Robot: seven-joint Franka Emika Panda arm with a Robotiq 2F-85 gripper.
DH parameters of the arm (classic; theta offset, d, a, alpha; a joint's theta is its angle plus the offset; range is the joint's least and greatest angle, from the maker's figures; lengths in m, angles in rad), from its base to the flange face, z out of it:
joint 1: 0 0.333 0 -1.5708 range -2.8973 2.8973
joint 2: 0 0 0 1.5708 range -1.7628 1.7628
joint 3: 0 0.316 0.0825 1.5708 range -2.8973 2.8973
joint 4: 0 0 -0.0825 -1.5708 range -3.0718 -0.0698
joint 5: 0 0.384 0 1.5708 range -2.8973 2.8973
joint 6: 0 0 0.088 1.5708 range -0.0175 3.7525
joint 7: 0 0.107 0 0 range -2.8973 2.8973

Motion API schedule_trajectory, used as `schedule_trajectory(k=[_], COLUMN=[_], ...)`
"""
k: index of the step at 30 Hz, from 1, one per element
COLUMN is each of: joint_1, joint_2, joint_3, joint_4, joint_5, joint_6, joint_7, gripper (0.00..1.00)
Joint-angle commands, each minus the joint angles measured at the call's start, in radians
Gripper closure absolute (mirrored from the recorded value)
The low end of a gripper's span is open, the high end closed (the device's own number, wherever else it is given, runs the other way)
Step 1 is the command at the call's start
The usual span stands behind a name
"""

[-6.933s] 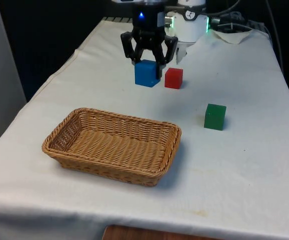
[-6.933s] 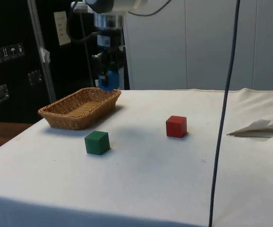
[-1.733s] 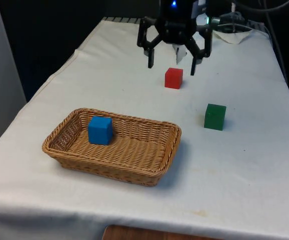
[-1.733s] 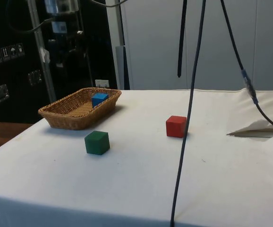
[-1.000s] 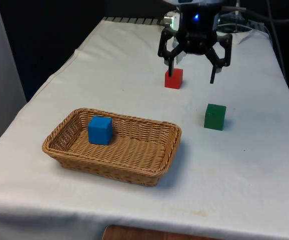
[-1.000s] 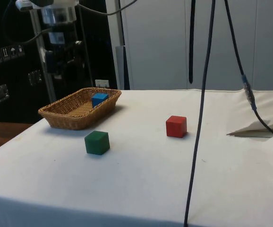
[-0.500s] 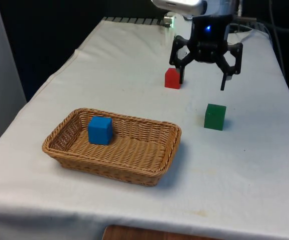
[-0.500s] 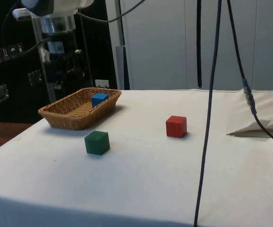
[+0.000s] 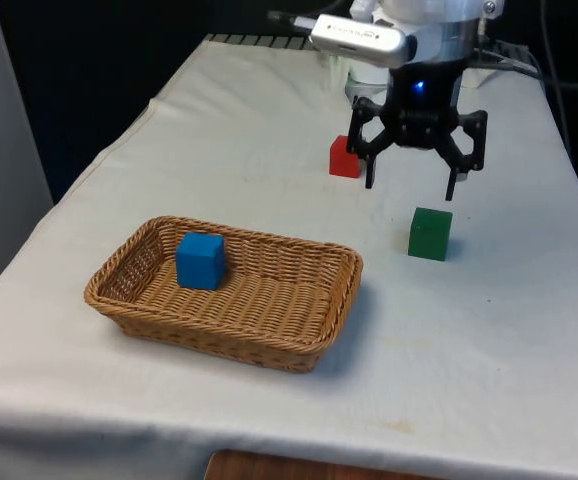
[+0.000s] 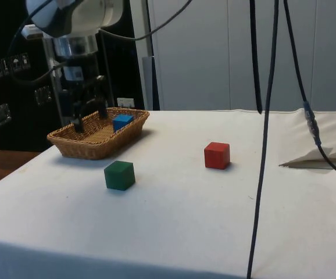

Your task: Pick up exactly two blocks and place them into the basket.

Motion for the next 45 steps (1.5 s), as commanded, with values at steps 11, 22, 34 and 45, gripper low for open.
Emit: schedule_trajectory(k=[11,22,34,45], joint_1=[0.037,0.032,0.042,0.039], joint_2=[-0.037,-0.054,-0.108,-0.148], joint_3=[0.023,0.050,0.093,0.151], joint_4=[-0.091,-0.124,-0.183,-0.225], joint_5=[0.014,0.020,0.013,0.023], joint_6=[0.071,0.112,0.170,0.214], joint_7=[-0.027,-0.056,-0.054,-0.056], gripper=[0.00,0.00,0.00,0.00])
